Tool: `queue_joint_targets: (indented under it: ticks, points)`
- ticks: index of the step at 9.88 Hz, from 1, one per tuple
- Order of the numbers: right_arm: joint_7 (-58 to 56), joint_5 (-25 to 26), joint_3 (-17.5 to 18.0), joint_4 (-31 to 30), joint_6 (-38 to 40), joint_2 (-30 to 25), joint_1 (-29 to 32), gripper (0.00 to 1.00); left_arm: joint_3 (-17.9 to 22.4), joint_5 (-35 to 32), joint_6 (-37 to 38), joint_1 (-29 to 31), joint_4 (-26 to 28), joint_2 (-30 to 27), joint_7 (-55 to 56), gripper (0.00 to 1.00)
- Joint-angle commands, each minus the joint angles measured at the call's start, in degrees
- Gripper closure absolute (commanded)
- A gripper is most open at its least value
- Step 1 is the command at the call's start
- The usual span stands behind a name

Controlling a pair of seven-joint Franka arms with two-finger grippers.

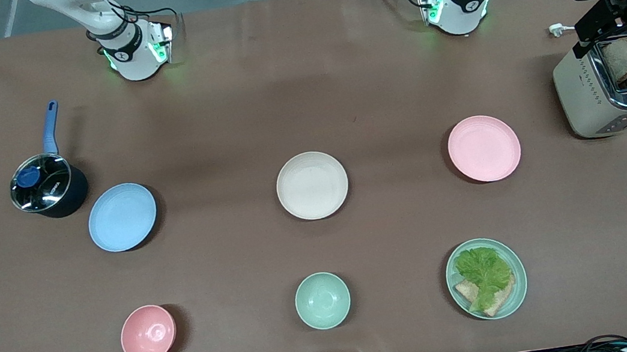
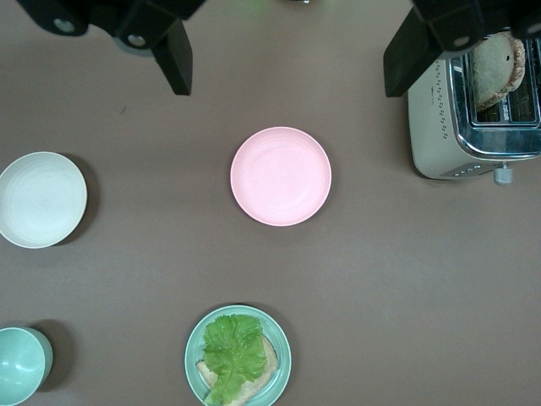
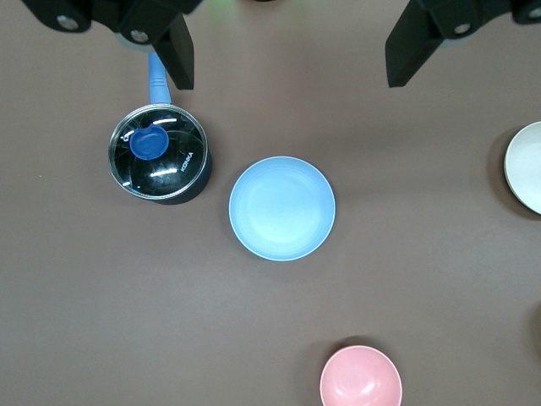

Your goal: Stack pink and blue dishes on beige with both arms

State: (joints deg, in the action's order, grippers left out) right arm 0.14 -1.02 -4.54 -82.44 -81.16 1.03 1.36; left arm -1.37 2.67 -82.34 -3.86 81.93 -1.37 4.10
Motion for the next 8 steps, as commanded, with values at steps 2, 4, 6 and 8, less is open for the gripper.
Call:
queue_joint_targets:
  ticks: [2, 4, 6, 8]
  points:
    - [-0.23, 0.14, 0.23, -1.14, 0.03, -0.51, 0.66, 0.00, 0.93, -0.65, -0.63, 0.34, 2.70, 0.22, -0.67, 0.00]
    - [-1.02, -0.30, 0.23, -7.78, -5.72, 0.28, 0.57, 0.00, 2.33, -0.56, -4.99, 0.43, 8.64, 0.49, -2.34, 0.00]
    - [-4.60, -0.38, 0.14, -15.26, -16.00, 2.20, 0.57, 0.00, 2.86, -0.47, -12.10, 0.87, 16.99, 2.24, -5.59, 0.00]
    - [-8.21, -2.83, -0.47, -17.31, -21.91, 8.34, 1.18, 0.00, 2.87, -0.38, -23.17, 0.87, 26.83, 6.18, -9.96, 0.00]
